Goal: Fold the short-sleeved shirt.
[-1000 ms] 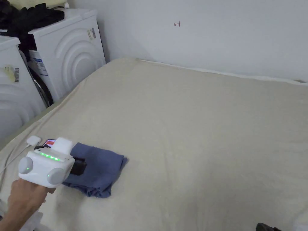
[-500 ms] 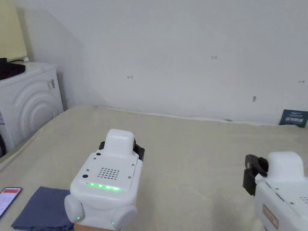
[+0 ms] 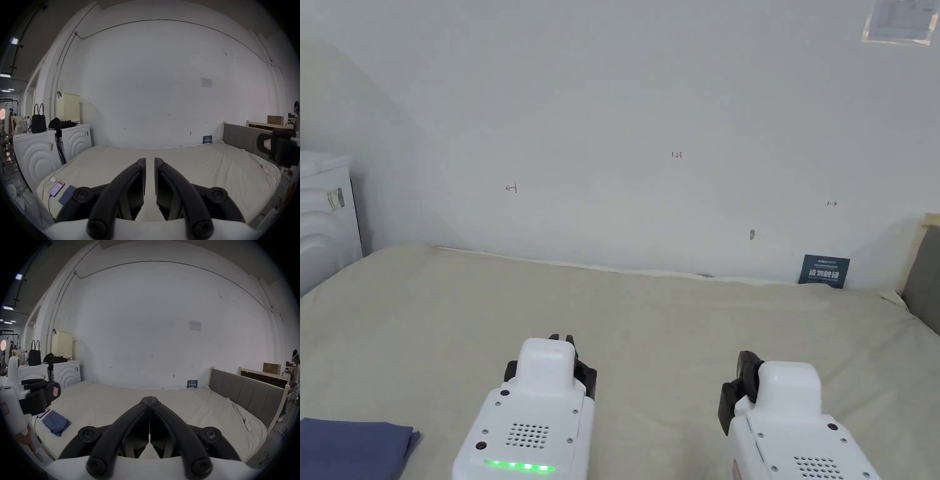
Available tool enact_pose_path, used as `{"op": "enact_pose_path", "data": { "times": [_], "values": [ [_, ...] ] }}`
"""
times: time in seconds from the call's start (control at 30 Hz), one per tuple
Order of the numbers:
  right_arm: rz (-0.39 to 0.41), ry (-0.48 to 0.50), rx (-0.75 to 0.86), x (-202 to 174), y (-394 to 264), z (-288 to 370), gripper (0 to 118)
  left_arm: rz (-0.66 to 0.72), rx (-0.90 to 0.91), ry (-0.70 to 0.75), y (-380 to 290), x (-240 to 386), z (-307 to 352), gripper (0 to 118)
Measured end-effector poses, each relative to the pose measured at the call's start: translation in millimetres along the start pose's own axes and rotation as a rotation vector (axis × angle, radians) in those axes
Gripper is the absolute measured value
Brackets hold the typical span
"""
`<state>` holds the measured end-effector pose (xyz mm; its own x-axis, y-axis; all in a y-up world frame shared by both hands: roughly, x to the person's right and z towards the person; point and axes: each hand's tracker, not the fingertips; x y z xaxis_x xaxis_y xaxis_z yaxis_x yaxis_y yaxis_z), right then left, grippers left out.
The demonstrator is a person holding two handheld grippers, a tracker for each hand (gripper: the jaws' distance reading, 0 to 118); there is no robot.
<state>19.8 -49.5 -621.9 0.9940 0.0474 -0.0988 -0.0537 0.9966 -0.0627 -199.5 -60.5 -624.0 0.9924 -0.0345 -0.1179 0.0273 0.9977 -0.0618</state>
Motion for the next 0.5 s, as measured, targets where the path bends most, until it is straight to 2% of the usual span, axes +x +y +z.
{"op": "enact_pose_path", "data": {
  "times": [0.03, 0.1, 0.17, 0.27, 0.3, 0.4, 0.43, 0.47, 0.5],
  "values": [
    [0.014, 0.03, -0.009, 0, 1, -1, 1, 0.02, 0.002, -0.015, 2, 2, 1, 12],
    [0.046, 0.012, 0.003, -4, 5, 1, 1, 0.046, -0.002, -0.02, 8, 5, 1, 12],
    [0.036, 0.017, -0.002, -3, 6, 1, 1, 0.09, -0.013, -0.053, 12, 6, -2, 12],
    [0.03, 0.019, -0.001, -4, 6, 0, 2, 0.035, 0.01, -0.03, 17, 11, 1, 12],
    [0.031, 0.02, -0.003, -4, 5, -1, 2, 0.027, 0.01, -0.038, 17, 10, 2, 14],
    [0.036, 0.01, -0.003, -6, 6, -2, 6, 0.016, 0.005, -0.022, 18, 9, 2, 37],
    [0.029, 0.008, -0.003, -5, 6, -2, 6, 0.023, 0.002, -0.021, 18, 7, 0, 37],
    [0.02, 0.008, -0.008, -5, 6, -3, 16, 0.028, -0.006, -0.016, 17, 5, -1, 75],
    [0.018, 0.006, -0.015, -5, 7, -3, 31, 0.031, -0.009, -0.013, 15, 4, -3, 103]
  ]
}}
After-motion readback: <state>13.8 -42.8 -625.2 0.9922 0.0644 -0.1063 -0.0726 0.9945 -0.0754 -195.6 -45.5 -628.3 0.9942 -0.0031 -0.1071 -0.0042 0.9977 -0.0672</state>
